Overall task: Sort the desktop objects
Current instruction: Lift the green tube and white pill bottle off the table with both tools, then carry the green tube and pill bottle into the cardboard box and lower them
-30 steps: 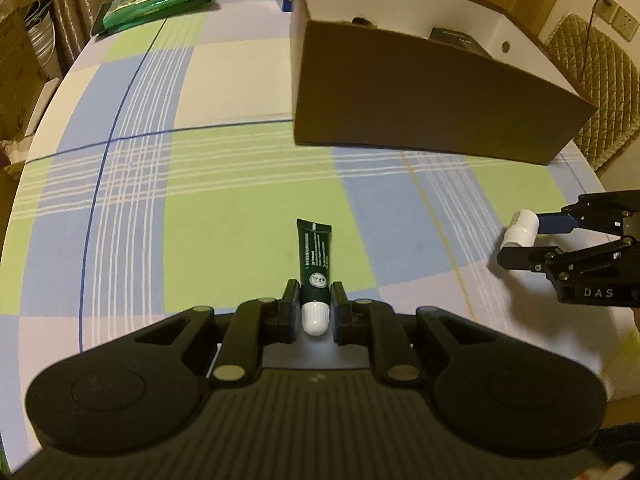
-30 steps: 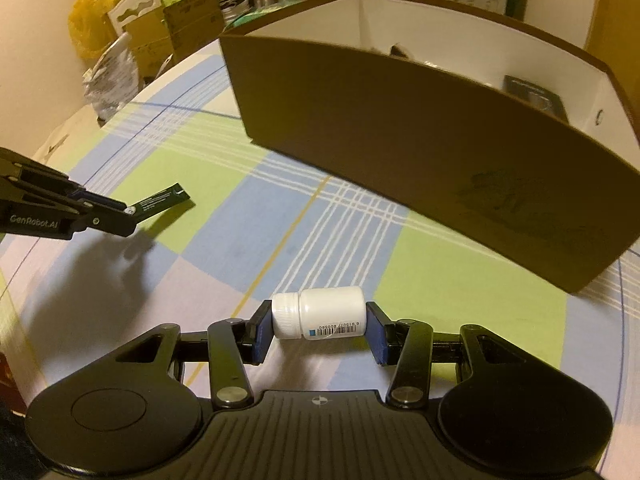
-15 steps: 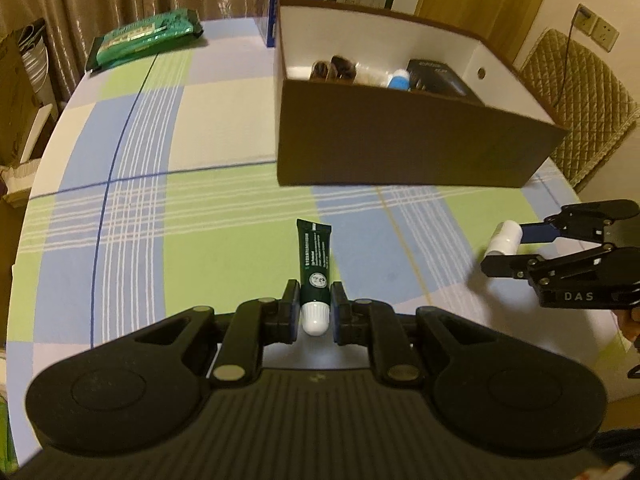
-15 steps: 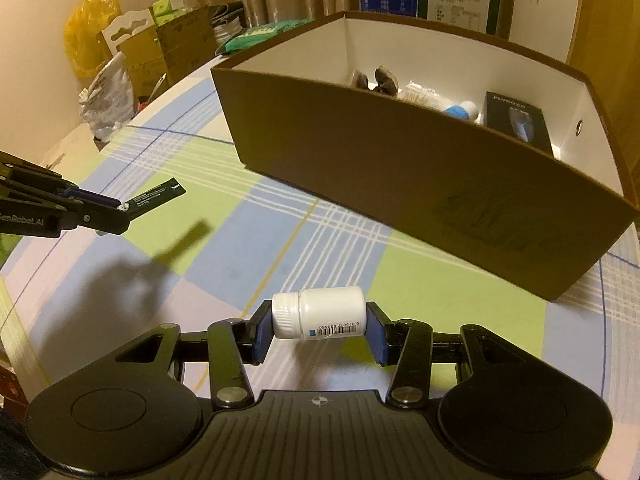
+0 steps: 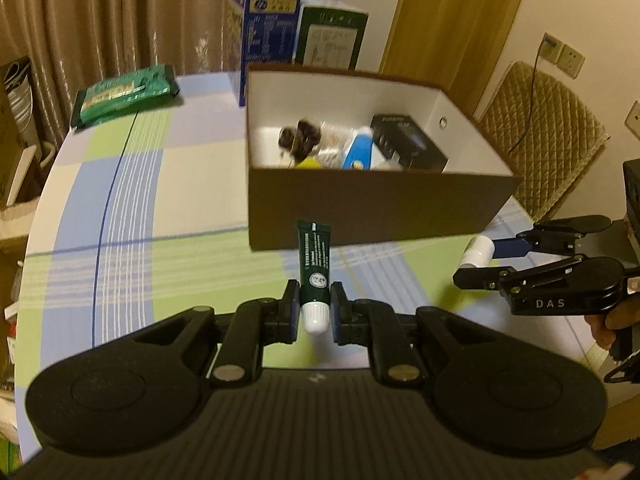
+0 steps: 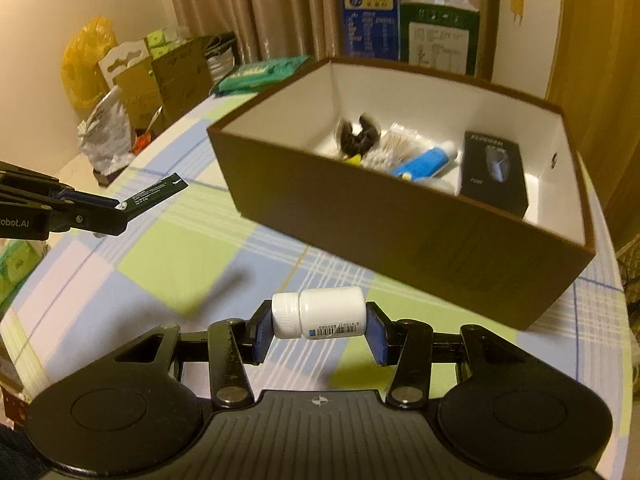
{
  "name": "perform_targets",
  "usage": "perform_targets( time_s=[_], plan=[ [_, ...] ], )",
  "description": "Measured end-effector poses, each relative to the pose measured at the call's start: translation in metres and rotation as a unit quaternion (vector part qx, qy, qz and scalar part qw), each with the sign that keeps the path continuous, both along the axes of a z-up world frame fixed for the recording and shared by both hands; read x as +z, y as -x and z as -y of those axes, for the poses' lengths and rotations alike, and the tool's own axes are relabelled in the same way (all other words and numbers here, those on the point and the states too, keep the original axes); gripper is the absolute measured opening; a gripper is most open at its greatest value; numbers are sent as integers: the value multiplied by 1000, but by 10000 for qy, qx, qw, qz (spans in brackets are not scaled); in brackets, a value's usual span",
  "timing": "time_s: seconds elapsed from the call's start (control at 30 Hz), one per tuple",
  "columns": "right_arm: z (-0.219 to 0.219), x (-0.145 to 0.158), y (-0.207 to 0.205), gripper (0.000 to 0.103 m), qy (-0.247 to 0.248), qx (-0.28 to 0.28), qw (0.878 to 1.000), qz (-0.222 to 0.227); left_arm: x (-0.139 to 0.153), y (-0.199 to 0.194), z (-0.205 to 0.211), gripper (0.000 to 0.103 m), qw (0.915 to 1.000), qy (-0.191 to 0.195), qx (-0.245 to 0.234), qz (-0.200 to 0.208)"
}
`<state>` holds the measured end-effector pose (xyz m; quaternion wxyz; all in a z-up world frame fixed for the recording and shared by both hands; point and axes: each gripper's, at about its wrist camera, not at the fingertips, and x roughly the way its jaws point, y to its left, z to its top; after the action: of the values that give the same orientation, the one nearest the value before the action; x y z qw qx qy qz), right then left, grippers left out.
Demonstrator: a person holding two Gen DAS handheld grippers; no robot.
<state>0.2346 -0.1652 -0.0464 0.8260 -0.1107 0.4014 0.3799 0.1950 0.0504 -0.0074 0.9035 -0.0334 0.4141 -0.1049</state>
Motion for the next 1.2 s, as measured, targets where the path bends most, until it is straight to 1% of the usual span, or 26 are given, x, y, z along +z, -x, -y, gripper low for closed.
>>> perform_targets(
  time_s=[0.3, 0.53, 0.73, 0.97, 1.2],
  plan=[
    [1, 15, -7, 44, -141, -59, 9998, 97, 16, -18, 7, 11, 9997, 61, -117, 221],
    [-1, 23, -22, 44, -189, -77, 9997, 168, 24, -43, 10, 11, 9991, 92, -185, 366],
    [-5, 37, -40, 44, -337, -86, 9991, 245, 28, -68, 13, 11, 9986, 132, -251, 448],
    [-13, 54, -72, 44, -438, -142, 9980, 433, 32, -99, 19, 11, 9978, 144, -335, 547],
    [-29, 54, -102, 44, -408, -106, 9983, 404, 26, -131, 25, 11, 9981, 297, -316, 448]
  ],
)
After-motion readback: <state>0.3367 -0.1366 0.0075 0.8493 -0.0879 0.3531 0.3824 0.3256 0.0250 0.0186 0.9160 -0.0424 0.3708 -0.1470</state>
